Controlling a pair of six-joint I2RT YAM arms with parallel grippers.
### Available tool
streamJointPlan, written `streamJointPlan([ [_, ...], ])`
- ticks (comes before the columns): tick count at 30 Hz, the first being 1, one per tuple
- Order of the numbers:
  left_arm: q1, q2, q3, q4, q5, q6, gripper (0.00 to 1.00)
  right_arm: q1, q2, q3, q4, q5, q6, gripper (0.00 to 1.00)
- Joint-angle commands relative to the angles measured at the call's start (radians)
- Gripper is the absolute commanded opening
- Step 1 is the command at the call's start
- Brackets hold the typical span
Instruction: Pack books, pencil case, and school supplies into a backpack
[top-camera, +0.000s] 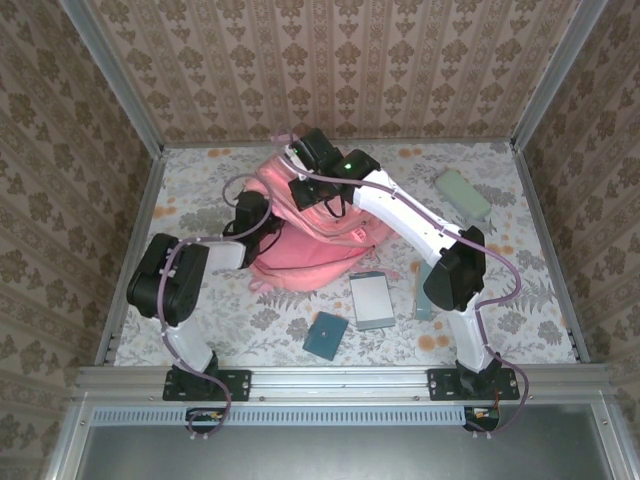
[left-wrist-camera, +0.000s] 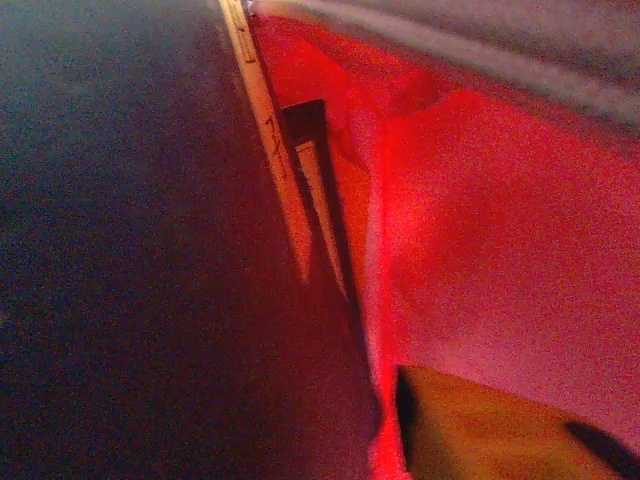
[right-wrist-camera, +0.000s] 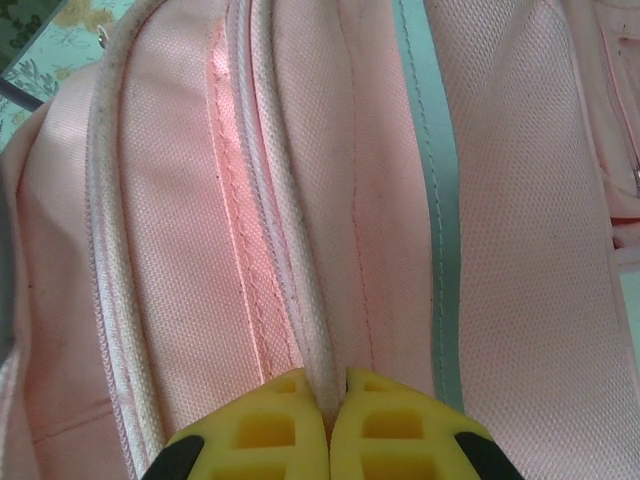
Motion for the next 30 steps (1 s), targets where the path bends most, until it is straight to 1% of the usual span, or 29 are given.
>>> streamJointPlan([
  [1, -0.021, -0.023, 0.090, -0.143, 0.008, 0.030, 0.64, -0.002, -0.023, 0.058, 0.048, -0.043, 0.021, 0.00],
  [2, -0.023, -0.042, 0.116, -0.270, 0.000, 0.052, 0.74, -0.005, -0.025, 0.055, 0.048, -0.045, 0.022, 0.00],
  [3, -0.023, -0.059, 0.136, -0.368, -0.014, 0.074, 0.81, -0.007, -0.028, 0.052, 0.050, -0.045, 0.021, 0.00],
  [5, -0.024, -0.097, 0.165, -0.511, -0.051, 0.135, 0.88, -0.010, -0.032, 0.041, 0.055, -0.045, 0.020, 0.00],
  [7, -0.022, -0.122, 0.201, -0.659, -0.079, 0.165, 0.94, -0.016, -0.031, 0.032, 0.061, -0.045, 0.021, 0.00],
  [9, -0.022, -0.130, 0.252, -0.795, -0.104, 0.213, 0.98, -0.020, -0.029, 0.027, 0.065, -0.048, 0.023, 0.00],
  [11, -0.022, -0.124, 0.306, -0.912, -0.111, 0.253, 1.00, -0.022, -0.026, 0.022, 0.069, -0.049, 0.025, 0.00],
  [12, -0.022, -0.124, 0.320, -0.939, -0.114, 0.269, 1.00, -0.023, -0.026, 0.019, 0.070, -0.049, 0.025, 0.00],
  [13, -0.022, -0.125, 0.319, -0.943, -0.116, 0.281, 0.98, -0.024, -0.027, 0.017, 0.072, -0.049, 0.026, 0.00],
  [16, -0.020, -0.126, 0.279, -0.858, -0.100, 0.283, 0.90, -0.024, -0.029, 0.013, 0.078, -0.056, 0.029, 0.00],
  [18, -0.015, -0.107, 0.277, -0.835, -0.088, 0.280, 0.84, -0.024, -0.029, 0.013, 0.079, -0.059, 0.031, 0.00],
  [20, -0.013, -0.077, 0.290, -0.822, -0.059, 0.293, 0.63, -0.024, -0.028, 0.012, 0.079, -0.062, 0.033, 0.00],
  [21, -0.014, -0.069, 0.293, -0.824, -0.052, 0.289, 0.56, -0.024, -0.029, 0.011, 0.079, -0.063, 0.034, 0.00],
  [23, -0.018, -0.063, 0.285, -0.804, -0.039, 0.275, 0.43, -0.024, -0.033, 0.007, 0.079, -0.062, 0.036, 0.00],
  [25, -0.023, -0.072, 0.273, -0.797, -0.040, 0.259, 0.39, -0.024, -0.036, 0.002, 0.080, -0.060, 0.035, 0.00],
  [27, -0.028, -0.085, 0.255, -0.784, -0.036, 0.245, 0.26, -0.024, -0.037, -0.001, 0.081, -0.058, 0.034, 0.00],
  [29, -0.033, -0.096, 0.228, -0.739, -0.015, 0.231, 0.08, -0.024, -0.036, -0.002, 0.085, -0.057, 0.034, 0.00],
  [30, -0.035, -0.097, 0.222, -0.725, -0.003, 0.225, 0.03, -0.024, -0.036, -0.002, 0.086, -0.058, 0.034, 0.00],
])
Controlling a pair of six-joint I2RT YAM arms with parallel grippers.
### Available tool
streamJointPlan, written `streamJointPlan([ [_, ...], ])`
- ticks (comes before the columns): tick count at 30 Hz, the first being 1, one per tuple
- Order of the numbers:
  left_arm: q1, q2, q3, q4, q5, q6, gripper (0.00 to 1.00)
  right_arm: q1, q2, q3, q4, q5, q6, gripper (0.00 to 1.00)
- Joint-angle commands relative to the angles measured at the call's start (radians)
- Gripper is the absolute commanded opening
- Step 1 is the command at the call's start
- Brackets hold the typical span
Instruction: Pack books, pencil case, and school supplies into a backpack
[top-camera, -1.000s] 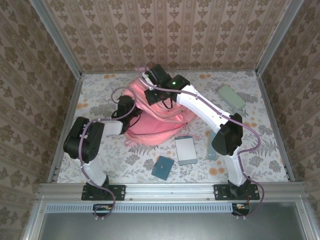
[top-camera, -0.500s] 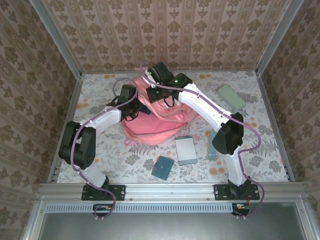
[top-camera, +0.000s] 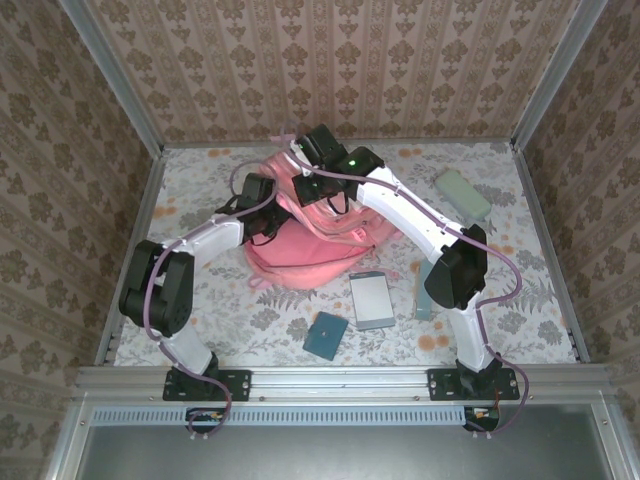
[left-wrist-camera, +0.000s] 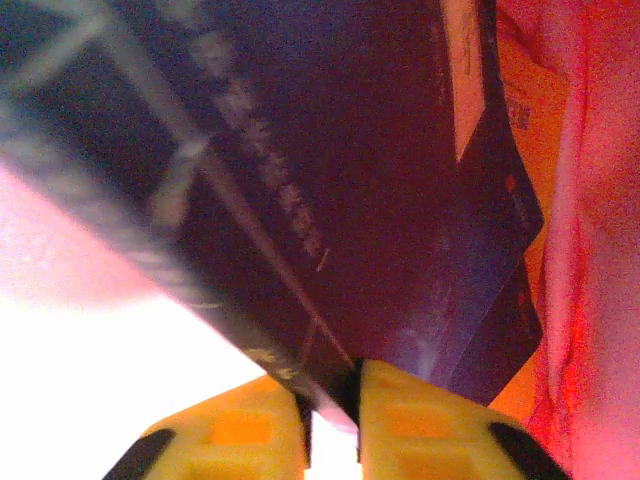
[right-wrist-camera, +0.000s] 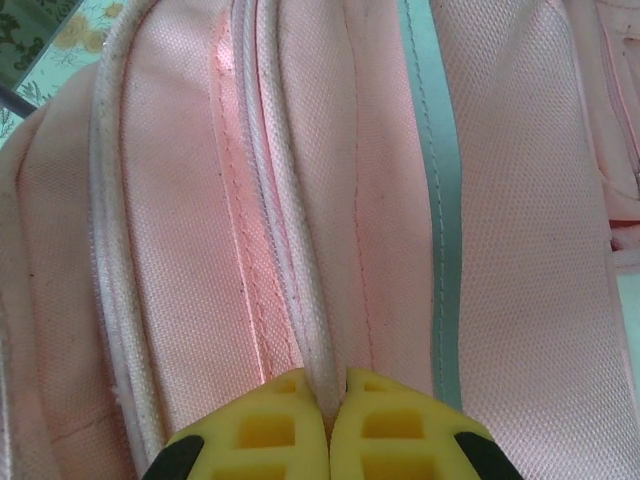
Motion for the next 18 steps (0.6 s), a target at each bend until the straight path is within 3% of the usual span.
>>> streamJointPlan([
  [1, -0.016, -0.017, -0.033, 0.066, 0.043, -0.005, 0.00, 0.003, -0.036, 0.004, 0.071, -0.029, 0.013, 0.00],
  [10, -0.120, 0.002, -0.033, 0.159, 0.134, -0.042, 0.00, 0.001, -0.030, 0.004, 0.073, -0.030, 0.006, 0.00],
  [16, -0.109, 0.048, 0.018, 0.113, 0.165, -0.017, 0.01, 0.001, -0.035, -0.008, 0.074, -0.029, -0.001, 0.00],
  [18, -0.097, 0.065, 0.031, 0.092, 0.164, 0.002, 0.38, 0.001, -0.038, -0.014, 0.076, -0.028, -0.002, 0.00],
])
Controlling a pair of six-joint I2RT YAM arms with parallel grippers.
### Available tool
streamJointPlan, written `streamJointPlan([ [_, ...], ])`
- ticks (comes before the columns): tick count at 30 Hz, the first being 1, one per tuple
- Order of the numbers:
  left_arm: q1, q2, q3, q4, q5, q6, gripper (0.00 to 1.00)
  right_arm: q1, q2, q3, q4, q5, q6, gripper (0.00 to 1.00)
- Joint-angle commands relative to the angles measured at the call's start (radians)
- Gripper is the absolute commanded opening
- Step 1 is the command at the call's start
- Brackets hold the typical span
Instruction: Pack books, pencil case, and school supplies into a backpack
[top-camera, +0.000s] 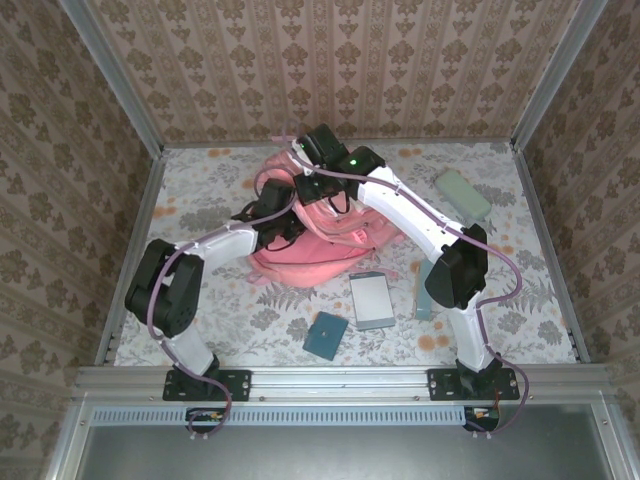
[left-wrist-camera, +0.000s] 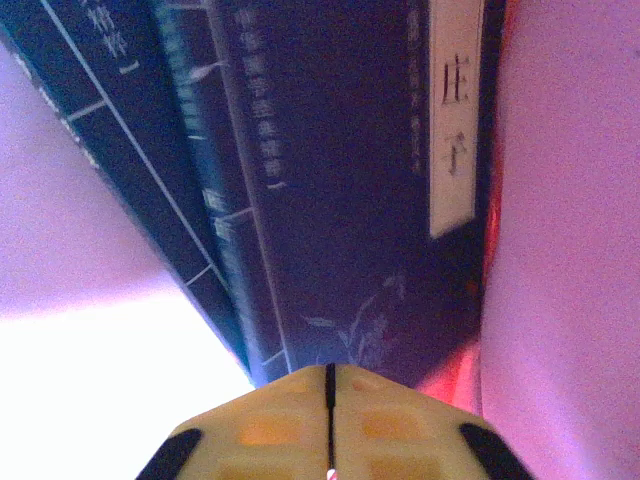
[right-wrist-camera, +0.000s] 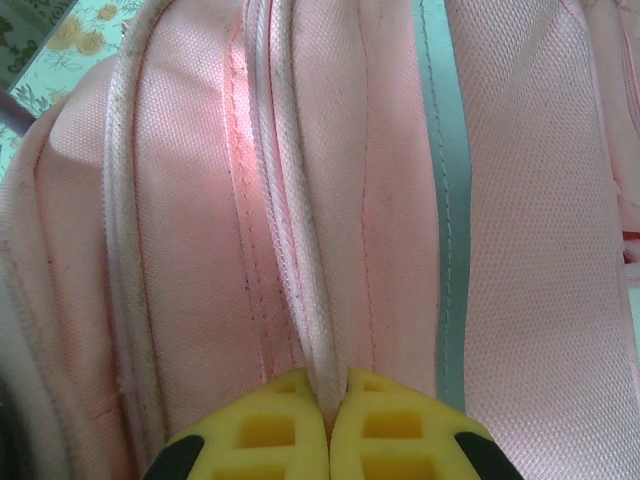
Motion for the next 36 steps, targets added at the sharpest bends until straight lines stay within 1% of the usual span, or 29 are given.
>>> streamJointPlan([
  [1, 0.021, 0.041, 0.051, -0.048, 0.030, 0.037, 0.48, 0.007, -0.042, -0.010, 0.073, -0.028, -0.004, 0.00],
  [2, 0.030, 0.042, 0.057, -0.063, 0.032, 0.048, 0.52, 0.006, -0.044, -0.015, 0.075, -0.025, -0.006, 0.00],
  [4, 0.041, 0.030, 0.062, -0.091, 0.027, 0.064, 0.64, 0.004, -0.048, -0.024, 0.078, -0.021, -0.006, 0.00],
  [6, 0.047, 0.001, 0.062, -0.138, -0.008, 0.082, 0.78, 0.000, -0.054, -0.038, 0.083, -0.018, -0.008, 0.00],
  [8, 0.049, -0.032, 0.064, -0.196, -0.041, 0.101, 0.88, -0.006, -0.058, -0.054, 0.091, -0.014, -0.008, 0.00],
  [10, 0.052, -0.065, 0.058, -0.246, -0.068, 0.117, 0.94, -0.012, -0.062, -0.070, 0.102, -0.013, -0.010, 0.00],
  [13, 0.054, -0.131, 0.030, -0.319, -0.116, 0.129, 0.98, -0.019, -0.061, -0.089, 0.110, -0.007, -0.023, 0.00],
  [14, 0.058, -0.161, 0.016, -0.345, -0.134, 0.129, 1.00, -0.019, -0.059, -0.095, 0.110, -0.004, -0.028, 0.03],
  [16, 0.065, -0.214, -0.019, -0.374, -0.164, 0.132, 1.00, -0.019, -0.057, -0.107, 0.111, 0.018, -0.031, 0.16],
  [18, 0.078, -0.269, -0.056, -0.406, -0.190, 0.135, 1.00, -0.019, -0.062, -0.124, 0.117, 0.040, -0.026, 0.26],
  [20, 0.078, -0.334, -0.086, -0.448, -0.225, 0.138, 1.00, -0.020, -0.077, -0.151, 0.128, 0.064, -0.018, 0.38],
  [22, 0.118, -0.393, -0.113, -0.467, -0.237, 0.158, 1.00, -0.019, -0.098, -0.185, 0.136, 0.091, -0.009, 0.45],
  [24, 0.139, -0.450, -0.139, -0.474, -0.234, 0.180, 1.00, -0.020, -0.130, -0.233, 0.144, 0.125, 0.006, 0.50],
  [28, 0.157, -0.557, -0.173, -0.486, -0.227, 0.244, 0.99, -0.028, -0.234, -0.382, 0.187, 0.156, 0.036, 0.53],
  [30, 0.155, -0.596, -0.182, -0.493, -0.211, 0.261, 0.97, -0.029, -0.302, -0.477, 0.210, 0.170, 0.060, 0.61],
  [34, 0.121, -0.639, -0.198, -0.481, -0.176, 0.289, 0.89, -0.033, -0.439, -0.675, 0.229, 0.172, 0.113, 0.64],
  [36, 0.092, -0.642, -0.195, -0.481, -0.183, 0.303, 0.89, -0.033, -0.504, -0.761, 0.223, 0.189, 0.144, 0.66],
])
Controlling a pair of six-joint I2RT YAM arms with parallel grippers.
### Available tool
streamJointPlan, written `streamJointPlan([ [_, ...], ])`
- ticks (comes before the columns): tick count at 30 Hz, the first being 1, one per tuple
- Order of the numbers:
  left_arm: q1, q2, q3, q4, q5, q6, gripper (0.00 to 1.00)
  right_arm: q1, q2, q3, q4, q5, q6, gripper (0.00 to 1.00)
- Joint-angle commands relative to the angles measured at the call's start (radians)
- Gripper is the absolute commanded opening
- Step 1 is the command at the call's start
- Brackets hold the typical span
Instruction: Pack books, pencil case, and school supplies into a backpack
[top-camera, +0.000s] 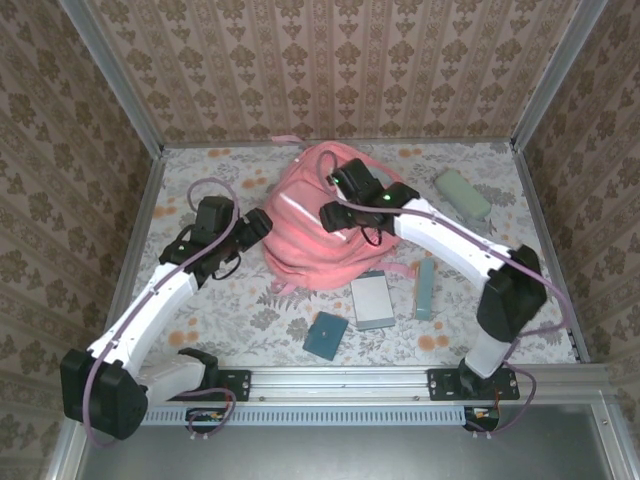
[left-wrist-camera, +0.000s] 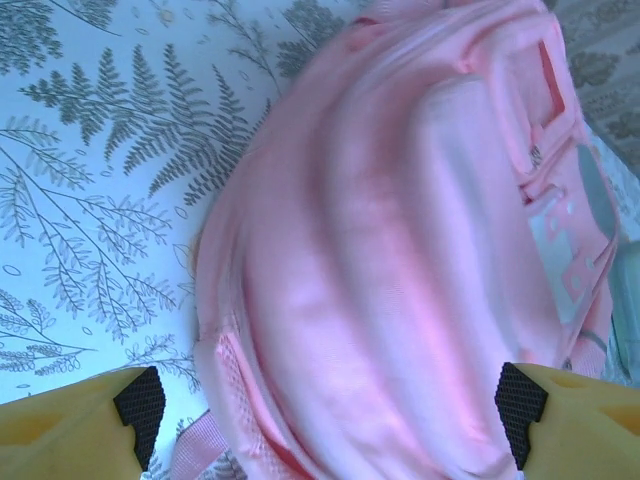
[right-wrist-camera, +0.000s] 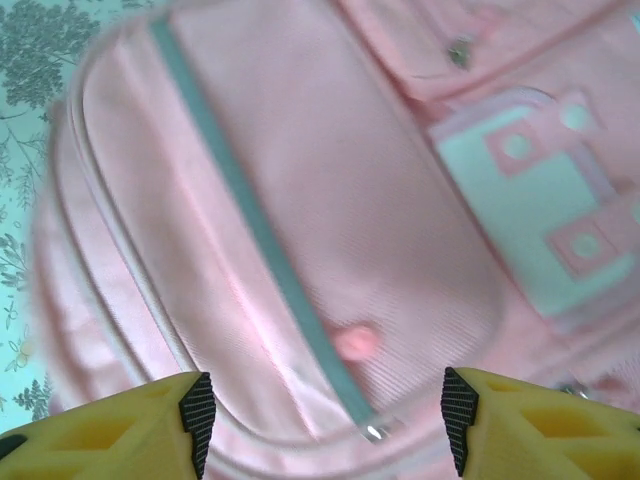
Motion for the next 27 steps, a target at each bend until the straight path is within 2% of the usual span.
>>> streamJointPlan([
  [1, -0.074, -0.007, -0.010, -0.006, 0.011, 0.062, 0.88, -0.007, -0.113, -0.125, 0.002, 0.064, 0.085, 0.66],
  [7, -0.245, 0.061, 0.023, 0.038, -0.018, 0.094, 0.84, 0.004, -0.325, -0.406, 0.030, 0.003, 0.222, 0.62],
  [14, -0.444, 0.264, 0.147, 0.094, -0.042, 0.139, 0.80, 0.055, -0.486, -0.673, 0.061, 0.001, 0.388, 0.56],
  [17, -0.487, 0.363, 0.211, 0.123, -0.018, 0.159, 0.75, 0.102, -0.537, -0.754, 0.076, 0.001, 0.454, 0.50],
  [18, -0.494, 0.391, 0.231, 0.128, -0.013, 0.160, 0.71, 0.118, -0.548, -0.774, 0.077, 0.003, 0.469, 0.45],
  [20, -0.501, 0.455, 0.254, 0.164, 0.032, 0.166, 0.55, 0.148, -0.571, -0.825, 0.130, -0.005, 0.510, 0.37],
  [22, -0.499, 0.509, 0.269, 0.196, 0.068, 0.157, 0.48, 0.180, -0.579, -0.869, 0.185, -0.023, 0.545, 0.30],
  [24, -0.500, 0.561, 0.289, 0.218, 0.086, 0.153, 0.44, 0.224, -0.568, -0.897, 0.233, -0.022, 0.571, 0.27],
  [27, -0.500, 0.644, 0.337, 0.206, 0.078, 0.154, 0.43, 0.268, -0.520, -0.920, 0.285, -0.017, 0.600, 0.26],
])
